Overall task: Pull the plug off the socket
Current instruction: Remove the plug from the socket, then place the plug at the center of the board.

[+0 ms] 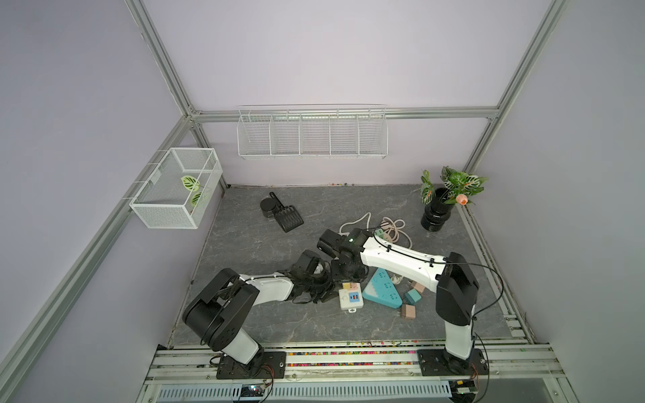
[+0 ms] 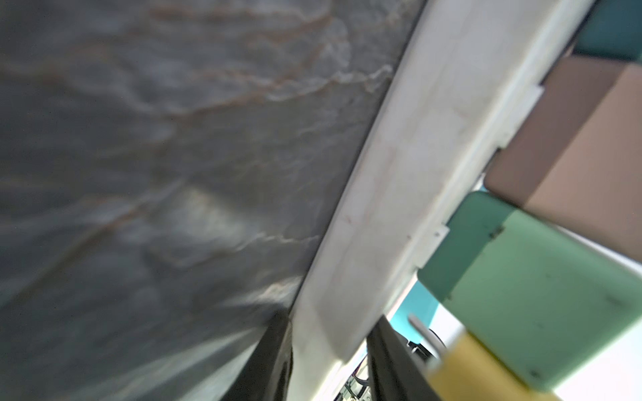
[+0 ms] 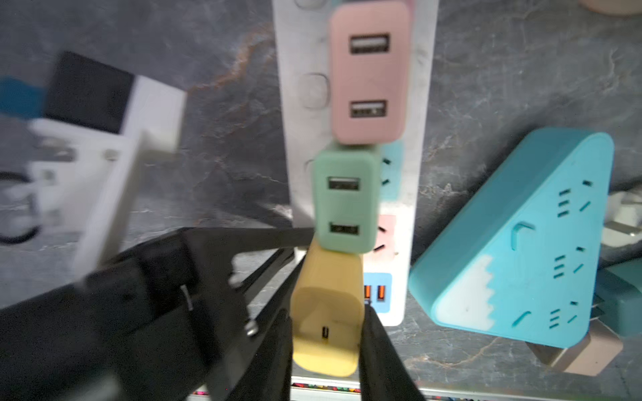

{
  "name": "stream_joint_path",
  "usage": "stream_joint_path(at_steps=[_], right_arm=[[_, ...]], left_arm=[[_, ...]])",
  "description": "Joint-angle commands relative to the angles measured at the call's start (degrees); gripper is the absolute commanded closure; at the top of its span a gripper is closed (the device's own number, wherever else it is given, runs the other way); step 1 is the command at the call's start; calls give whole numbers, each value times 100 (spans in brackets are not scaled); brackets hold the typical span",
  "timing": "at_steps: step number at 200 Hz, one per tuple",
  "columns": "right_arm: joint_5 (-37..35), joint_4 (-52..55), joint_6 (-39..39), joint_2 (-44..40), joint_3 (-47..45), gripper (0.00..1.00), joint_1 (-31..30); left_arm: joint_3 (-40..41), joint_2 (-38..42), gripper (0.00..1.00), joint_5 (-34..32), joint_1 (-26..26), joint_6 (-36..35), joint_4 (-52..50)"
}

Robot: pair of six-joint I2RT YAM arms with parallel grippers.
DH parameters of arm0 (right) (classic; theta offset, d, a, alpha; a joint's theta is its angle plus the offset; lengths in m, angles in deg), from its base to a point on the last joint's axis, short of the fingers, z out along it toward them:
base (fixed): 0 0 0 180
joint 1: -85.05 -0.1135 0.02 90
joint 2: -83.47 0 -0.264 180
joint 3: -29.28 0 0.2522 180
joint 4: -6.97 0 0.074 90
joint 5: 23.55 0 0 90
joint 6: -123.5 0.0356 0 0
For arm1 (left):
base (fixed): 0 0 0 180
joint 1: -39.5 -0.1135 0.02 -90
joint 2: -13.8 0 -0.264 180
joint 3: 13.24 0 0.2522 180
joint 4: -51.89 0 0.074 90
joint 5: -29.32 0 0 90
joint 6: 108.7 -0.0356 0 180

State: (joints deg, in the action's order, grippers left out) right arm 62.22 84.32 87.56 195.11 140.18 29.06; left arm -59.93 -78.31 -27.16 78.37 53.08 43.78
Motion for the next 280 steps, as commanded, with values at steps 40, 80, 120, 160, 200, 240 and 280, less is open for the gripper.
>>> stream_joint_path(at_steps=[40, 80, 120, 160, 200, 240, 280], right_arm=[[-201, -68, -149, -951, -724, 72, 328], [-754, -5, -2, -2352, -1733, 72, 796], [-767, 321, -89, -3452, -3194, 72, 2253], [-939, 72, -737, -3858, -3928, 71, 3771], [-1169, -203, -1266, -3453, -4045, 71, 4715], [-1180, -461, -1433, -2947, -4073, 69, 4877], [-1124, -654, -1499, -2525, -4062, 66, 4877]], left_arm=[[356, -442, 61, -1014, -20, 2, -1519], [-245, 355, 59, -1332, -34, -598, -2185], [-887, 955, 56, -1813, -46, -1291, -2866], [-941, 1778, 55, -2206, -46, -1760, -2897], [-576, 2791, 55, -2593, -46, -1839, -2595], [137, 3526, 55, -2706, -46, -1416, -1972], [519, 3888, 55, -2781, -46, -1148, -1788]])
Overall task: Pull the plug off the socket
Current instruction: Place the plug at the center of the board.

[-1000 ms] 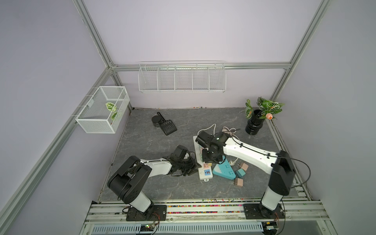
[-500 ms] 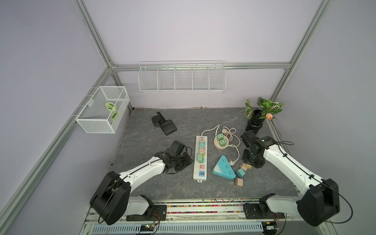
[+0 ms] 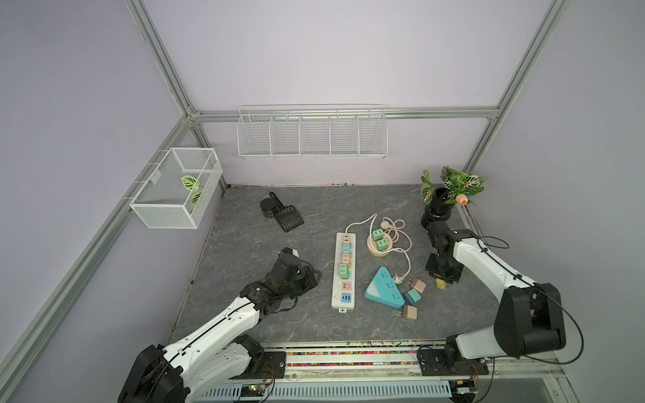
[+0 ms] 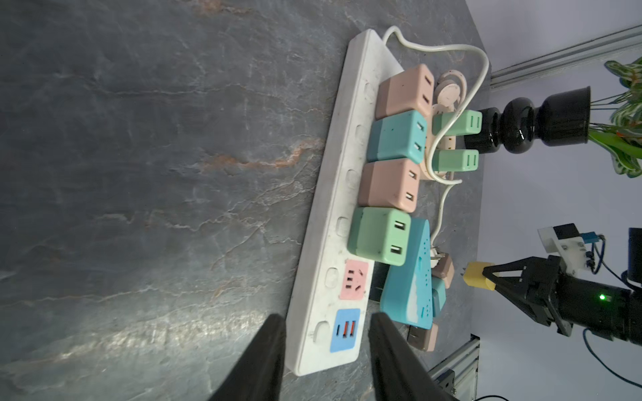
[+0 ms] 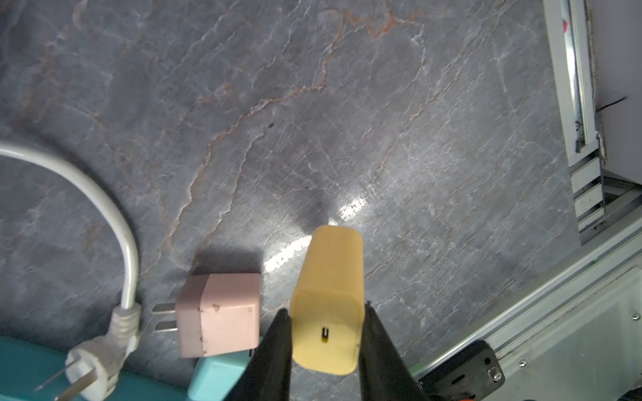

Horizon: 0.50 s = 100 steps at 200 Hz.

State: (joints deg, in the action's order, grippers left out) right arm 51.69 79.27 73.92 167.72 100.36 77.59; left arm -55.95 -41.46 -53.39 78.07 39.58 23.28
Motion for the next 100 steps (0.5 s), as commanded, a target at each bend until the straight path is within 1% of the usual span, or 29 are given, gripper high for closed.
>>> stream_joint_path(at_steps=[1, 25, 27, 37, 60, 86, 93, 100], right_arm=[[-66, -154, -137, 219, -80, 66, 25], [-41, -241, -178, 355, -122, 63, 20], [-36, -247, -188, 374, -129, 60, 18], [4, -264, -218, 390, -133, 56, 23], [39, -196, -318, 311, -66, 53, 26], [85, -110, -393, -229, 15, 53, 17], [222, -156, -443, -458, 8, 53, 13], [519, -288, -556, -724, -29, 53, 8]], left_arm=[[124, 210, 55, -162, -16, 206, 263], [161, 341, 55, -233, -16, 226, 230], [168, 348, 55, -236, -16, 227, 229], [177, 384, 55, -250, -16, 213, 223], [194, 449, 55, -263, -16, 204, 228], [238, 521, 55, -268, -11, 208, 224], [257, 530, 55, -264, -16, 209, 233], [296, 551, 55, -265, -15, 209, 261]])
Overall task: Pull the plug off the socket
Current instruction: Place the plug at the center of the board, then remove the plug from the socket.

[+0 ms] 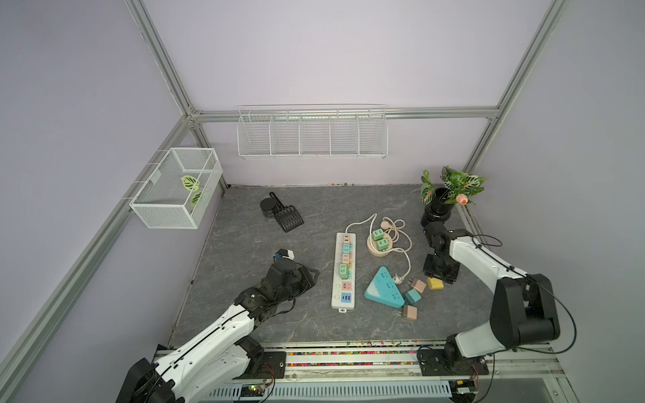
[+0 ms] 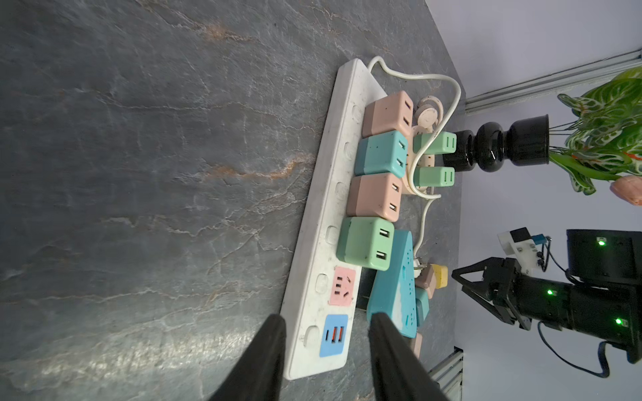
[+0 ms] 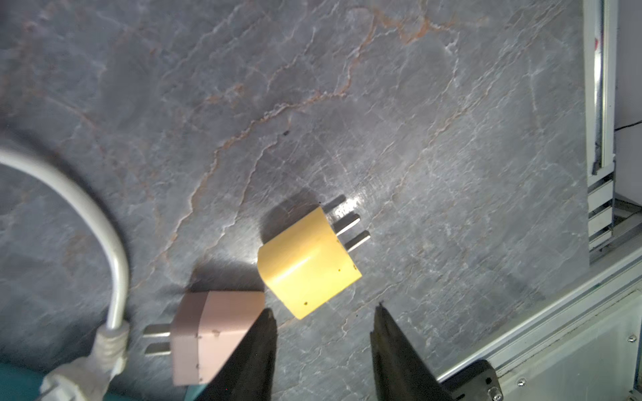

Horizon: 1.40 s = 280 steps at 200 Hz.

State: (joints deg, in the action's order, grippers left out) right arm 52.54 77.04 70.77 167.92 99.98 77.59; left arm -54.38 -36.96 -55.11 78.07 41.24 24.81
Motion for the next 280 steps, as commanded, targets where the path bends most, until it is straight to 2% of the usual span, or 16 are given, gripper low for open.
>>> stream_joint_path(at_steps=[1, 13, 28, 44, 58, 79, 102, 127, 147, 175, 193, 205, 225, 280], right_arm=[[482, -88, -262, -779, 5, 53, 8], [1447, -548, -541, -1284, -156, 54, 3], [3172, -1664, -675, -1867, -596, 54, -4], [4541, -3431, 270, -2230, -1333, 54, -101], [4911, -4790, 1134, -2242, -1774, 53, -469], [4603, -5309, 1283, -1900, -1714, 52, -1381], [4231, -4943, 1030, -1200, -1218, 52, -2194], [3344, -3522, 506, -346, -246, 51, -2906], [2564, -2509, 375, 305, 492, 50, -3332], [1418, -1378, 726, 1091, 1528, 44, -3787], [573, -289, 1218, 1775, 2515, 42, -4026], [250, 401, 1449, 2212, 3118, 40, -4125], [143, 1011, 1585, 2846, 3947, 39, -4218], [241, 1259, 1453, 3622, 4905, 40, -4341]], left_arm=[[146, 106, 55, -91, -16, 48, 118], [250, 142, 55, -64, -11, 76, 249], [406, 169, 55, -39, -16, 167, 467], [604, 181, 55, 22, -16, 197, 808], [726, 182, 55, 76, -16, 215, 1063], [822, 124, 55, 117, -16, 214, 1224], [898, 11, 55, 210, -16, 362, 1363], [969, -220, 54, 371, -16, 469, 1563], [972, -487, 54, 567, -11, 522, 1729], [824, -959, 54, 816, -16, 505, 1878], [662, -1239, 54, 910, -16, 459, 1877], [580, -1391, 54, 956, -16, 439, 1887], [471, -1620, 54, 1007, -16, 422, 1944], [297, -2257, 54, 1242, -25, 471, 2352]])
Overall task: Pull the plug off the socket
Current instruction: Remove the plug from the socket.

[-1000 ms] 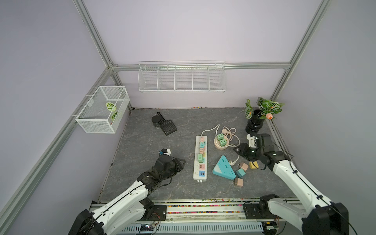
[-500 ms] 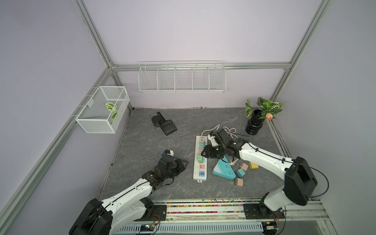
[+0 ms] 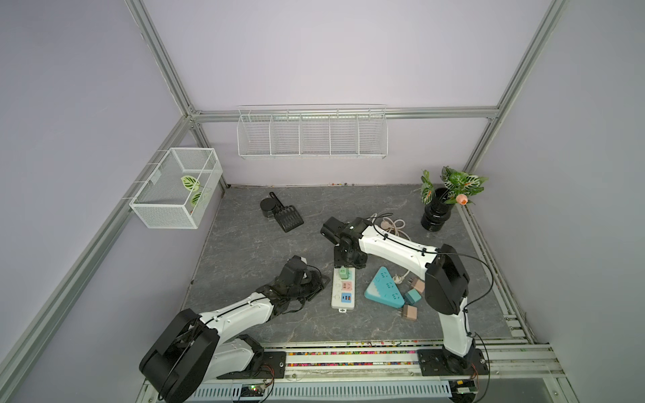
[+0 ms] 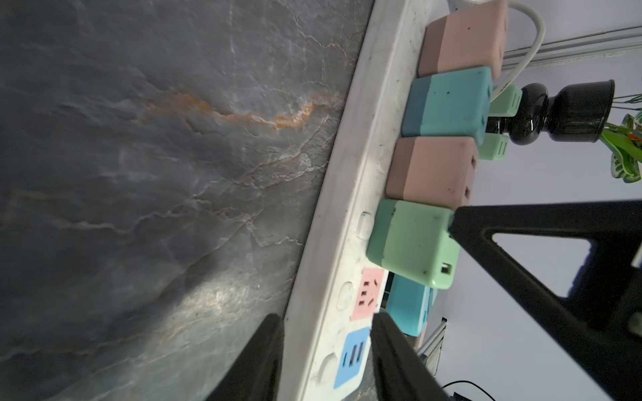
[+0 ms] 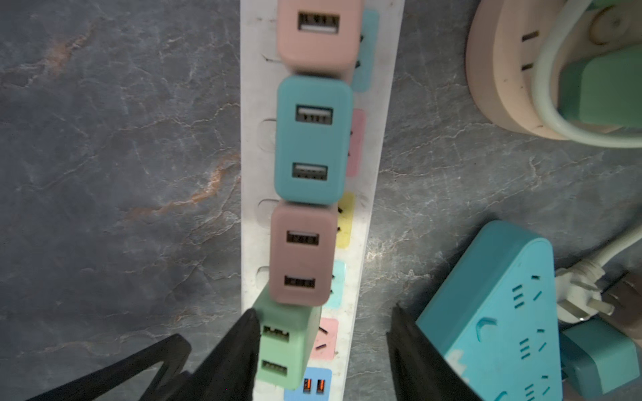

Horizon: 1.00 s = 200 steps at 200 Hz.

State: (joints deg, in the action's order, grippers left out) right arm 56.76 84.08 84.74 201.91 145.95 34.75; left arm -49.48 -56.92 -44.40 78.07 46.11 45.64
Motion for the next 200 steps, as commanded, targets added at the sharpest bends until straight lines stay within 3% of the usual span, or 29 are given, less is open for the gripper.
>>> stream_joint_path(at_steps=[1, 75, 165, 200], right_arm=[[-177, 555, 54, 232, 317, 40, -62], [65, 524, -99, 625, 519, 45, -168], [-217, 618, -102, 422, 199, 71, -140], [223, 145, 36, 67, -434, 74, 34]], left_arm=[[-194, -277, 54, 177, -25, -10, 278], [-494, -1128, 55, 546, -25, 82, 347], [-625, -1596, 57, 192, -99, 487, -667], [-644, -1848, 57, 262, -104, 557, -707]])
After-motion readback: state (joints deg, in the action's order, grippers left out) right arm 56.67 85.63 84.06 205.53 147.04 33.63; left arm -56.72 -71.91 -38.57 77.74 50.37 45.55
